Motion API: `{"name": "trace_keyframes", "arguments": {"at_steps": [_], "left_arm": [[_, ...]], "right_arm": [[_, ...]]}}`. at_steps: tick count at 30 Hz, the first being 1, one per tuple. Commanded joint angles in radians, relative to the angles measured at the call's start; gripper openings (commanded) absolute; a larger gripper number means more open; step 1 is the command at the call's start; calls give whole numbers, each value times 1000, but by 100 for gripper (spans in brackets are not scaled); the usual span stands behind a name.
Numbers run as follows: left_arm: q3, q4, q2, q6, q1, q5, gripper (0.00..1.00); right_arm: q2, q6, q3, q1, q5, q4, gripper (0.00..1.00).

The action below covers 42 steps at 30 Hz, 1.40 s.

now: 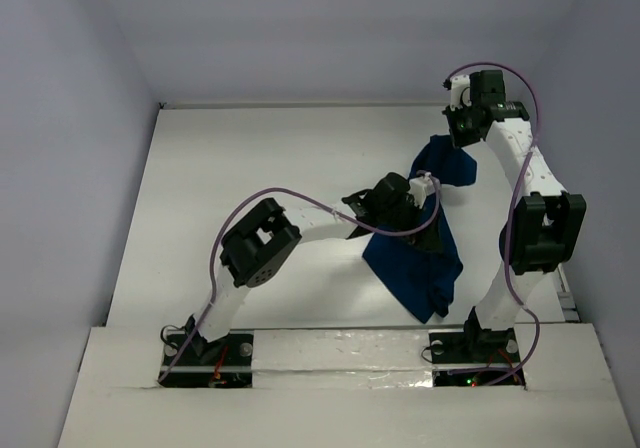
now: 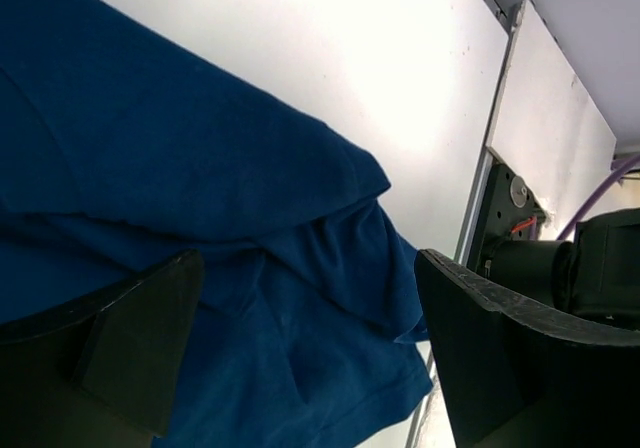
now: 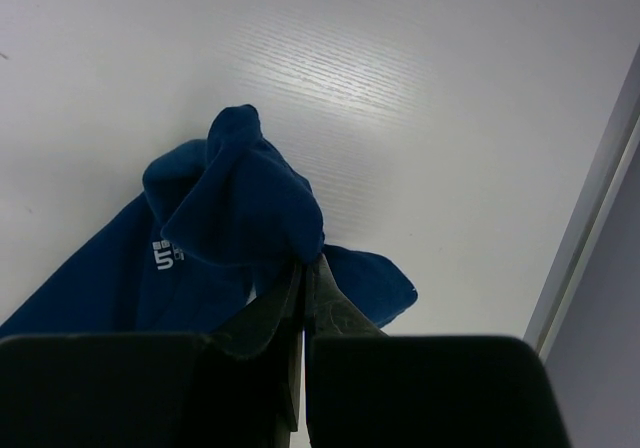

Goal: Fold and stack the t-shirts
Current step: Move the tshirt to the center of the board, then flatten out the tshirt

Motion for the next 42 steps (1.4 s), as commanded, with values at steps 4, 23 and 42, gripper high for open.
{"name": "trace_keyframes", "arguments": {"at_steps": [4,23,42], "left_arm": [[45,-11,-20,16,4,-5,84],[155,-119,101,67,103,-158,80],[247,-94,147,16,85,-51,73]], "right_arm": [[-45,15,-2,-8,-29,50,0],[-45,16,-16,-8,-64,59,0],[-36,16,-37,-8,-80,68,0]]}}
